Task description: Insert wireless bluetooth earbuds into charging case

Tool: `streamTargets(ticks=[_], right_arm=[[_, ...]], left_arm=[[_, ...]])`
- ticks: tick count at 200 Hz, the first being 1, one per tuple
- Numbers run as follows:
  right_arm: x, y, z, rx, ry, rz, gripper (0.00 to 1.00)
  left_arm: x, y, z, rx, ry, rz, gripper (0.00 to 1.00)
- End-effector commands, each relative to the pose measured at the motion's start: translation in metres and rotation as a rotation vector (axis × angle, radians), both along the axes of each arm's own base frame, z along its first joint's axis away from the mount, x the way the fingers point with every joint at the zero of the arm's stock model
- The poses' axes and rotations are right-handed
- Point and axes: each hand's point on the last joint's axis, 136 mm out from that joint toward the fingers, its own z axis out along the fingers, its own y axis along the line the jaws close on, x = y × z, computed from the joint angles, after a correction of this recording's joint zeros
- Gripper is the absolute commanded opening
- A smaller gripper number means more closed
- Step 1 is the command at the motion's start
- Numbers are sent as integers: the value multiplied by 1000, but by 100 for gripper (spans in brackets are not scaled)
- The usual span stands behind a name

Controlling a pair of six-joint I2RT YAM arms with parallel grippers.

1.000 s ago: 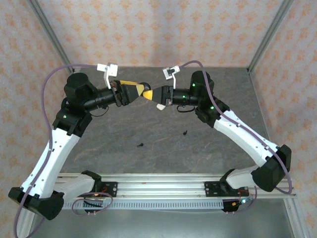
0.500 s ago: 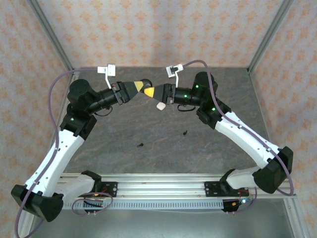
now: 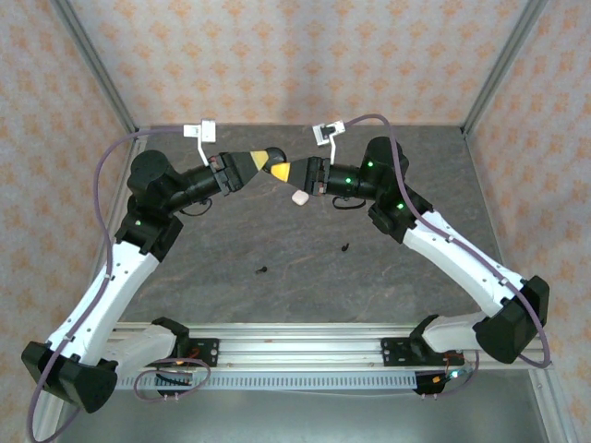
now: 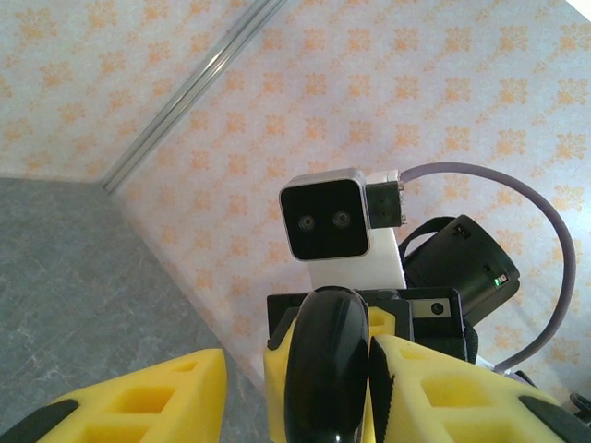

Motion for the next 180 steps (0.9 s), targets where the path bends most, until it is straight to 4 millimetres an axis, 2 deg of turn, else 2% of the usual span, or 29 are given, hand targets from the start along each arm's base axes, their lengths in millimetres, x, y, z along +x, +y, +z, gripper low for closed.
streamTargets(ticks=[1, 37, 52, 69, 76, 92, 116, 146, 180], right_arm=[[-7, -7, 27, 70, -83, 5, 1], [-5, -5, 27, 71, -81, 5, 1], [-4, -5, 26, 69, -77, 6, 1], [-5, -4, 24, 64, -75, 12, 4], [-6, -4, 24, 58, -72, 14, 7], [-9, -7, 23, 30, -81, 22, 22], [-13, -23, 25, -36, -86, 45, 40], [-12, -46, 36, -96, -112, 52, 49], [-16, -40, 35, -152, -152, 74, 54]], left_arm=[[-11, -6, 3, 16, -37, -41, 42], [-16, -13, -1, 54, -32, -81, 41], [-19, -15, -2, 78, -40, -100, 33], [-23, -15, -3, 125, -55, -111, 17], [-25, -15, -4, 150, -65, -113, 12], [-29, -13, -5, 218, -103, -112, 4], [-39, -10, -9, 335, -161, -136, 0], [-57, -11, -15, 447, -220, -249, 0], [-65, -16, -12, 445, -246, -349, 0]])
